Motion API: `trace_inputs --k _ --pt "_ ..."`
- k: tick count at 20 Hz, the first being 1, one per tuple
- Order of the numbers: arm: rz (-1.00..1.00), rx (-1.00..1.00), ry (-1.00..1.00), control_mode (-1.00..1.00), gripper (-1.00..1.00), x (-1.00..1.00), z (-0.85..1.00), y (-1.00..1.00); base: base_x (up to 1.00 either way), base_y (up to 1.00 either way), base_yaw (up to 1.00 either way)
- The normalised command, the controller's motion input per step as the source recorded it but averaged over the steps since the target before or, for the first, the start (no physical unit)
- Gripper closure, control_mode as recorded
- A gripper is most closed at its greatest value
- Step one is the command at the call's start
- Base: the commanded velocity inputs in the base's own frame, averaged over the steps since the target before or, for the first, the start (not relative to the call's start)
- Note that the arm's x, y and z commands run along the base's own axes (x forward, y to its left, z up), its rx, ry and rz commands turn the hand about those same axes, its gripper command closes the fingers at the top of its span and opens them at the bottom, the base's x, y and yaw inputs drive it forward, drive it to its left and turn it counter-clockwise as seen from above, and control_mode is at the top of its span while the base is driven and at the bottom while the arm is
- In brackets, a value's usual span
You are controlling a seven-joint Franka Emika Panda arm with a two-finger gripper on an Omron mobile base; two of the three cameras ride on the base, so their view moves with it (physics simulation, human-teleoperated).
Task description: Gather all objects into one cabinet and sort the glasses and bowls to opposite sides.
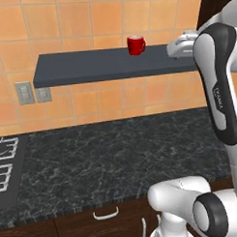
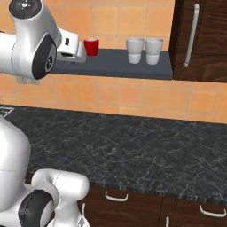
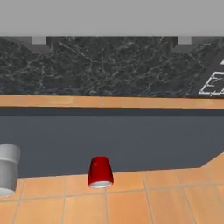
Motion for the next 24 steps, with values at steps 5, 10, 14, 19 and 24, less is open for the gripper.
trace_inputs --k 5,10,14,19,24 --pt "0.02 0.00 -0.22 -1.00 -1.00 0.07 -0.15 0.00 0.00 0.00 0.00" --pt "0.00 0.01 0.07 -1.00 -1.00 0.32 0.18 0.00 0.00 0.00 0.00" --pt "0.00 0.01 0.06 -1.00 -1.00 0.59 0.13 0.00 0.00 0.00 0.00" --pt "0.00 0.01 0.01 -1.00 -1.00 0.71 0.03 0.00 0.00 0.00 0.00" --pt "0.00 0.00 0.00 -1.00 -1.00 0.61 0.00 0.00 0.00 0.00 0.00"
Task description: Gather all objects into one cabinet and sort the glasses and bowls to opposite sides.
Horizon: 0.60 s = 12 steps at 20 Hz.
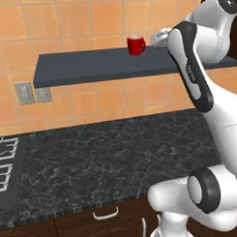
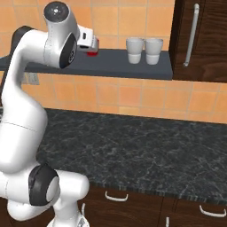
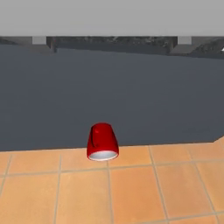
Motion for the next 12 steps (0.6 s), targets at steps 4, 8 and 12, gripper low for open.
trace_inputs --k 4,8,12 --pt "0.00 0.00 0.00 -1.00 -1.00 0.51 0.00 0.00 0.00 0.00 0.00" --pt "0.00 0.00 0.00 -1.00 -1.00 0.71 -0.01 -0.01 0.00 0.00 0.00" --pt "0.07 0.00 0.00 -1.00 -1.00 0.58 -0.30 -0.05 0.00 0.00 0.00"
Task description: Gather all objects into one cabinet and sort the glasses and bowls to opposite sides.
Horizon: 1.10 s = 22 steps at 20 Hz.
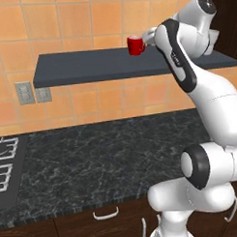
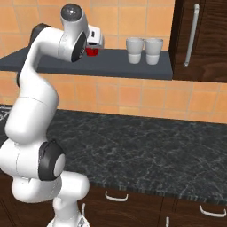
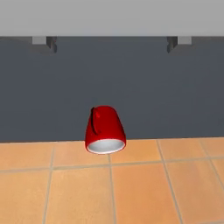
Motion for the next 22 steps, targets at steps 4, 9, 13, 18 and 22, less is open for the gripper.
trace_inputs --k 4,9,13,18,22 --pt "0.10 0.00 -0.07 -1.00 -1.00 0.34 -0.40 -0.01 0.00 0.00 0.00" --pt "0.07 0.00 -0.02 -1.00 -1.00 0.43 -0.07 -0.02 0.00 0.00 0.00" --pt "0.01 0.00 -0.03 -1.00 -1.00 0.35 -0.03 0.00 0.00 0.00 0.00" --pt "0.00 0.00 0.00 -1.00 -1.00 0.19 0.00 0.00 0.00 0.00 0.00" --pt "0.00 0.00 0.00 -1.00 -1.00 0.34 0.00 0.00 0.00 0.00 0.00"
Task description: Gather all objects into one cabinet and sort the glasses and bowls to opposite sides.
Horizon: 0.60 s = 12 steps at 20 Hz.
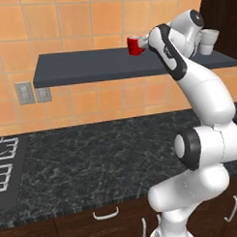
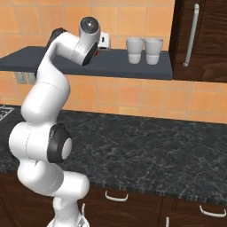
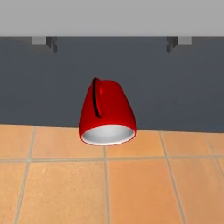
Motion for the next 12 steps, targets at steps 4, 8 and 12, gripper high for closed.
trace_inputs --k 4,8,12 --pt "0.00 0.00 0.01 -1.00 -1.00 0.47 0.00 0.00 0.00 0.00 0.00" --pt "0.00 0.00 0.00 -1.00 -1.00 0.42 0.00 0.00 0.00 0.00 0.00" --pt "0.00 0.00 0.00 -1.00 -1.00 0.33 0.00 0.00 0.00 0.00 0.00"
